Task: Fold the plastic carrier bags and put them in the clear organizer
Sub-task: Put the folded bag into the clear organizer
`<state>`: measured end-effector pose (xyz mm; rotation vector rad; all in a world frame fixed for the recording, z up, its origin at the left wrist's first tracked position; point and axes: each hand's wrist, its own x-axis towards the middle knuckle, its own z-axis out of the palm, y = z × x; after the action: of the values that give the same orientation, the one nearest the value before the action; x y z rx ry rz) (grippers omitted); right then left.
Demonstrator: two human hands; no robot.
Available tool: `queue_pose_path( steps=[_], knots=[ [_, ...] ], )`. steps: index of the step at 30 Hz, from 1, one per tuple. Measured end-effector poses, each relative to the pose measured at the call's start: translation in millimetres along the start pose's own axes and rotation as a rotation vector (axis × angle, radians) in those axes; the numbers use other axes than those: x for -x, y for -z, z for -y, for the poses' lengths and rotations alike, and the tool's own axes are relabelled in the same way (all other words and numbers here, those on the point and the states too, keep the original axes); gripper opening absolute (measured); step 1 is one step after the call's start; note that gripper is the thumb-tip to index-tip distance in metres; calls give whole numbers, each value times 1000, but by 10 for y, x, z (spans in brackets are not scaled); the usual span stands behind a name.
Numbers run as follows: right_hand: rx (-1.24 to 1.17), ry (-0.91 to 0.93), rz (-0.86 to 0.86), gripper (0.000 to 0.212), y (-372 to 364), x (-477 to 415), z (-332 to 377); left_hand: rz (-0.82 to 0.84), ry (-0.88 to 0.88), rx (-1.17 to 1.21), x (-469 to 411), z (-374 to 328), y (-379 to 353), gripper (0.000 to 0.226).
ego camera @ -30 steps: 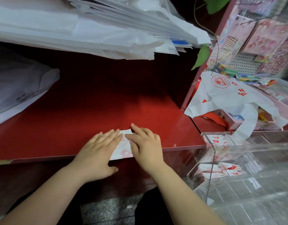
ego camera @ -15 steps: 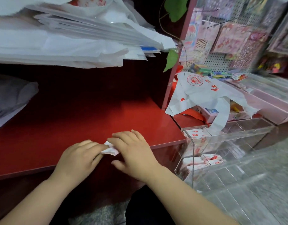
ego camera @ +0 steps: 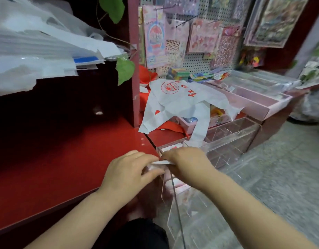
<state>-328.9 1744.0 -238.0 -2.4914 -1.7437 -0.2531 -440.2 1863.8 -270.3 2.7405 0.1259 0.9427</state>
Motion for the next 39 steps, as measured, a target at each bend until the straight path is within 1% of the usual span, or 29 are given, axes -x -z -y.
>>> queue_pose_path(
  steps=[1, 3, 4, 6, 7, 9, 10, 12, 14, 16, 17, 20, 24, 29, 33, 35, 39],
  knots=[
    [-60, -80, 21, 17, 41, 60, -166, -4, 5, 7, -94, -40, -82, 37],
    [-169, -227, -48, 13, 71, 167, -505, -4, 21, 21, -277, -67, -244, 40],
    [-244, -295, -89, 15, 74, 207, -673, 18, 39, 33, -362, -63, -328, 44],
    [-443, -434, -182, 29, 5, 249, -1007, 120, 80, 57, -555, -83, -518, 57],
    [-536, -498, -235, 27, -45, 258, -1136, 189, 92, 45, -636, -100, -609, 61],
    [-730, -620, -372, 14, -148, 253, -1329, 299, 76, -44, -776, -91, -825, 52],
    [-833, -668, -436, 12, -205, 240, -1395, 351, 80, -59, -844, -114, -896, 50],
    [-1008, -737, -515, 15, -329, 201, -1484, 435, 85, -53, -937, -143, -1029, 58],
    [-1130, -789, -558, 19, -384, 154, -1503, 522, 80, -42, -972, -145, -1123, 68],
    [-1207, -799, -585, 21, -411, 115, -1512, 576, 47, -64, -978, -131, -1178, 74],
    [-1238, -794, -593, 22, -419, 103, -1520, 575, 22, -83, -981, -122, -1192, 74],
    [-1291, -796, -625, 22, -426, 83, -1562, 528, -15, -75, -1006, -124, -1214, 66],
    [-1325, -798, -662, 20, -401, 95, -1608, 499, 48, -48, -1083, -186, -1280, 58],
    [-1340, -768, -675, 18, -385, 169, -1643, 511, 45, -105, -1119, -255, -1375, 53],
    [-1272, -773, -649, 20, -427, 224, -1680, 514, 97, -146, -1108, -264, -1412, 52],
    [-1258, -767, -632, 19, -447, 217, -1703, 493, 147, -90, -1111, -266, -1407, 48],
    [-1323, -706, -615, 18, -440, 130, -1753, 430, 235, 144, -1086, -236, -1369, 28]
  ],
)
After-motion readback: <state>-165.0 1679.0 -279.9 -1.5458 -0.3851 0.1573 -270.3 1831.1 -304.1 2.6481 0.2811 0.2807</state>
